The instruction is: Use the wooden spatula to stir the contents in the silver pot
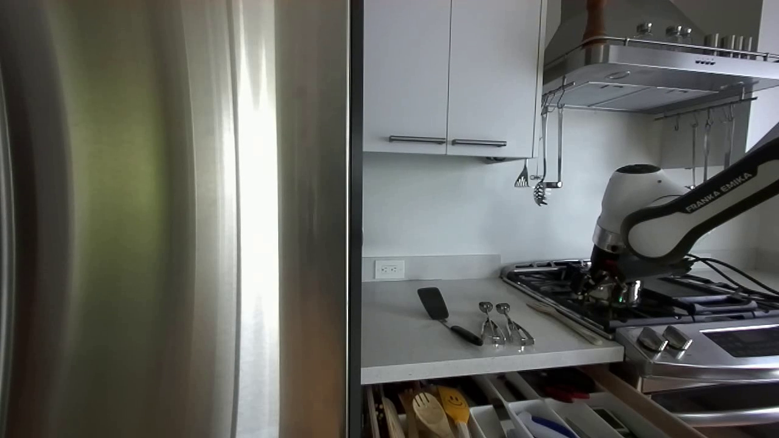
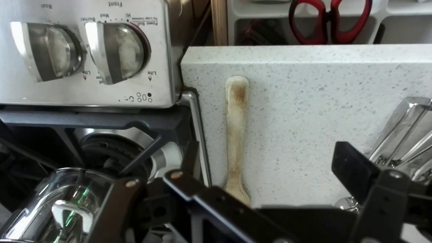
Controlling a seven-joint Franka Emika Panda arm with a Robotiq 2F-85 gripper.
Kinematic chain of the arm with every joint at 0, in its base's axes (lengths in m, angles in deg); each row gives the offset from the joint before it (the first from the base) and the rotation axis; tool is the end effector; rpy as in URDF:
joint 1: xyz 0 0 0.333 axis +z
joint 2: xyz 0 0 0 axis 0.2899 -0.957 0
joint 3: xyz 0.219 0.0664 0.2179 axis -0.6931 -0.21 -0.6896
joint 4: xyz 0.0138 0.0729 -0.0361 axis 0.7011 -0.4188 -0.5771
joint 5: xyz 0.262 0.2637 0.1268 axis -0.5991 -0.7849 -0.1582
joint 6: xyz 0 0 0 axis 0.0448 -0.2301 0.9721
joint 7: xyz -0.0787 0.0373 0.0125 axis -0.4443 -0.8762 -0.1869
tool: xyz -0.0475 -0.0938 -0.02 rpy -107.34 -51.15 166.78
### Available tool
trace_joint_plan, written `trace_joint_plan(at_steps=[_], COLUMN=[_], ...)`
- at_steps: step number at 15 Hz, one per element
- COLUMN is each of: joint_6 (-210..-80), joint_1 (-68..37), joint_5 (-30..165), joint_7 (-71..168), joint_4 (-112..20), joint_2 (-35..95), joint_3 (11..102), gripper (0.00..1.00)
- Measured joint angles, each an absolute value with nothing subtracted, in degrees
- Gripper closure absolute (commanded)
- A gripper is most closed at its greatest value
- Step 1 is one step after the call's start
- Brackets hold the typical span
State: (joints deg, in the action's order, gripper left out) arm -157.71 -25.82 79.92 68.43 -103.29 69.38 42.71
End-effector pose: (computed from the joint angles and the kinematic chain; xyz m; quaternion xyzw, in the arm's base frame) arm 0.4296 0.0132 0.4197 0.9724 -0.0980 0.1931 0.0865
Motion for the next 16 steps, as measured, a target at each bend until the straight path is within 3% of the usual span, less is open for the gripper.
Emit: trace_joint_plan(at_steps=[8, 16], joint_6=[-168.6, -170.0], joint_1=[-28.5, -30.7], joint_5=[81.9, 93.1], joint_7=[71.1, 84.8], joint_4=[-100.0, -93.7], joint_2=[58.0, 47.7], joint_3=[43.7, 43.2], gripper=[0.0, 0.0])
